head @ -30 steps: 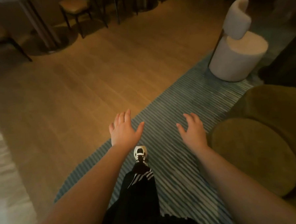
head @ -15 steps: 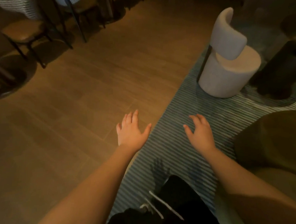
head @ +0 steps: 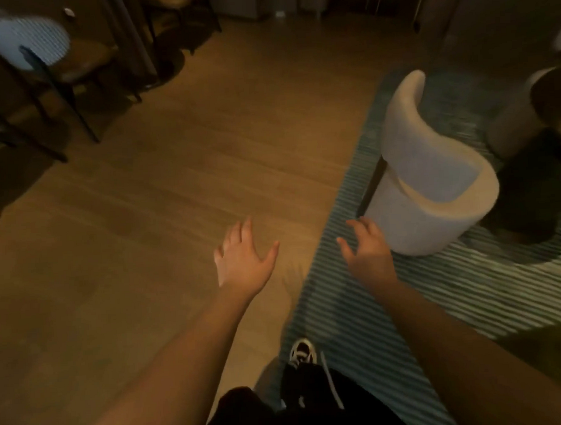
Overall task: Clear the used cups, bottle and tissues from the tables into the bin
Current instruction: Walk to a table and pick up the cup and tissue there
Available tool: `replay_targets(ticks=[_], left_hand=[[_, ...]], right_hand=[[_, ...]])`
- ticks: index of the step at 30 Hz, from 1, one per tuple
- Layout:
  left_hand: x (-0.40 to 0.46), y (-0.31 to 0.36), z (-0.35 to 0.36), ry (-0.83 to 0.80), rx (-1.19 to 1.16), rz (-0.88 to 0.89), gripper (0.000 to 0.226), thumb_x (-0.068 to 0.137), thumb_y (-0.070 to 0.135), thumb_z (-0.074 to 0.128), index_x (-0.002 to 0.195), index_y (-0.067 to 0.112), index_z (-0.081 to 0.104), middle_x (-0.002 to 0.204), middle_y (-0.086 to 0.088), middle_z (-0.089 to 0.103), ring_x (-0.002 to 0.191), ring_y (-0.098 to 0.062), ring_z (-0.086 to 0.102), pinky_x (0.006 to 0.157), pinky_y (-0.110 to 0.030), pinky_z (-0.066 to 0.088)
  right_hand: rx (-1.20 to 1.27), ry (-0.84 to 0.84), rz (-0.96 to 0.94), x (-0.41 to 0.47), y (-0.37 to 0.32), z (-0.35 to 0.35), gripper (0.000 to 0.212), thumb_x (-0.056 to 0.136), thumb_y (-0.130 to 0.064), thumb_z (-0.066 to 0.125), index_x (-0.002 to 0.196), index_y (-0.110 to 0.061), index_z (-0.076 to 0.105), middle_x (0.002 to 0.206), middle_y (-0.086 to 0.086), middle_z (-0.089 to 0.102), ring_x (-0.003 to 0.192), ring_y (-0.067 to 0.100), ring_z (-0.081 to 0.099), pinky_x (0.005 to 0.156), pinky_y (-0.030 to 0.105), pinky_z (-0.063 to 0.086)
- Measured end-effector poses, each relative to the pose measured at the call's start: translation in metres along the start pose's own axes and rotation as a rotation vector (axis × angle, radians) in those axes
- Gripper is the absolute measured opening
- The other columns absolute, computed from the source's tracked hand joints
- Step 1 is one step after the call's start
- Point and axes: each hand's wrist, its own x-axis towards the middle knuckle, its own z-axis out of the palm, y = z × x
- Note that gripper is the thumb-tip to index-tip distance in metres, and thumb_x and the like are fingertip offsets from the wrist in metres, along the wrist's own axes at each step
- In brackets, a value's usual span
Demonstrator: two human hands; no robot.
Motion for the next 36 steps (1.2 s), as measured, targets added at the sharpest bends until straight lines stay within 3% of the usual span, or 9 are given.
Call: replay_targets(ticks=[8,14,24,36], left_hand=[[0.25,0.061,0.0,-0.04,-0.009,0.052,0.077,0.088,0.066,0.034,0.149,0.021,0.019,0.154,-0.006,0.024,0.139,-0.023,0.023,0.111,-0.049,0.019],[0.487,0.093,0.022,-0.012,-0.02,0.109,0.078,0.087,0.066,0.034,0.149,0.022,0.019,0.154,-0.007,0.023,0.141,-0.022,0.019,0.11,-0.048,0.02],[0.845,0.181,0.002,-0.045,0.027,0.281,0.076,0.088,0.063,0.038,0.149,0.022,0.019,0.156,-0.003,0.023,0.143,-0.018,0.014,0.113,-0.046,0.015],[1.231,0.325,0.073,-0.077,0.008,0.341,0.077,0.088,0.066,0.033,0.15,0.024,0.016,0.157,-0.002,0.02,0.144,-0.019,0.013,0.114,-0.048,0.013]], right_hand=[[-0.011,0.005,0.055,0.239,-0.022,-0.022,0.049,0.094,-0.034,0.054,0.136,-0.011,0.046,0.148,0.015,0.035,0.135,0.031,0.034,0.11,0.043,0.031],[-0.038,0.068,0.079,0.458,-0.029,-0.007,0.05,0.094,-0.034,0.054,0.137,-0.011,0.046,0.148,0.015,0.035,0.136,0.03,0.032,0.111,0.043,0.03],[-0.087,0.174,0.265,0.794,-0.052,-0.042,0.048,0.093,-0.038,0.053,0.135,-0.015,0.047,0.148,0.011,0.036,0.136,0.027,0.033,0.111,0.041,0.03],[-0.031,0.231,0.295,1.194,0.013,-0.064,0.048,0.092,-0.038,0.054,0.135,-0.016,0.047,0.148,0.011,0.036,0.136,0.028,0.033,0.111,0.041,0.03]])
